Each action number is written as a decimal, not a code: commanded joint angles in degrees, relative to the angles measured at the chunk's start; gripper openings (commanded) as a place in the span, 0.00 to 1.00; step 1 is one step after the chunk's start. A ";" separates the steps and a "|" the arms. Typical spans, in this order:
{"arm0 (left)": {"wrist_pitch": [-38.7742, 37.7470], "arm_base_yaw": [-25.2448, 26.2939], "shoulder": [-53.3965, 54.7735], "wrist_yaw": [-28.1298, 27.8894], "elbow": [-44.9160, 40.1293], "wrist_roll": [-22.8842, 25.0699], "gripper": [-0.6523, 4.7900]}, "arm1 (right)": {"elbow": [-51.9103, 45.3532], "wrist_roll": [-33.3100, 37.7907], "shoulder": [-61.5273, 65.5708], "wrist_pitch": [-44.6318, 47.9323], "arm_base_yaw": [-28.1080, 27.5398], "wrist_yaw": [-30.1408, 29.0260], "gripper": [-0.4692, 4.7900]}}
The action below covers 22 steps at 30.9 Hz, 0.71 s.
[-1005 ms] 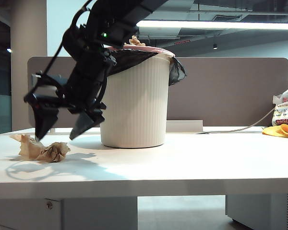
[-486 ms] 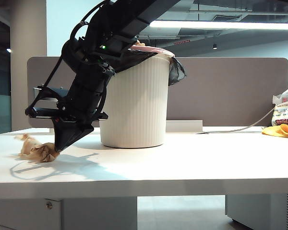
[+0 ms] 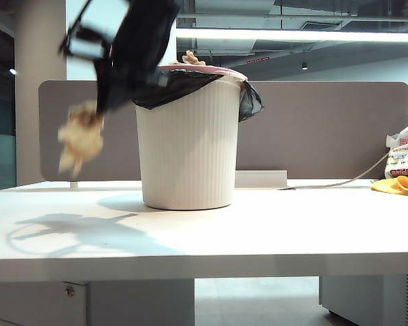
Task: Pick up all the trash on the table and put it in the trash can.
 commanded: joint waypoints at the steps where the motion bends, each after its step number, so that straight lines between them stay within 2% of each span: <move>1: 4.15 -0.04 -0.17 0.26 0.26 -0.15 1.00 | 0.52 -1.75 -5.97 1.07 -0.72 -0.20 0.08; 5: 8.26 -0.04 -0.09 1.01 0.24 -0.39 1.00 | 0.52 -2.67 -12.55 3.41 -1.99 0.61 0.08; 9: 16.61 -0.04 1.18 6.27 0.24 -0.50 1.00 | 0.50 -2.14 -16.96 5.81 -4.37 6.23 0.08; 17: 32.13 -0.07 8.00 10.69 0.26 -1.95 1.00 | 0.42 -1.09 -17.57 10.23 -12.70 6.03 0.08; 22: 33.44 -0.07 12.28 11.32 0.48 -4.20 1.00 | 0.42 -0.22 -14.80 17.22 -17.03 5.77 0.08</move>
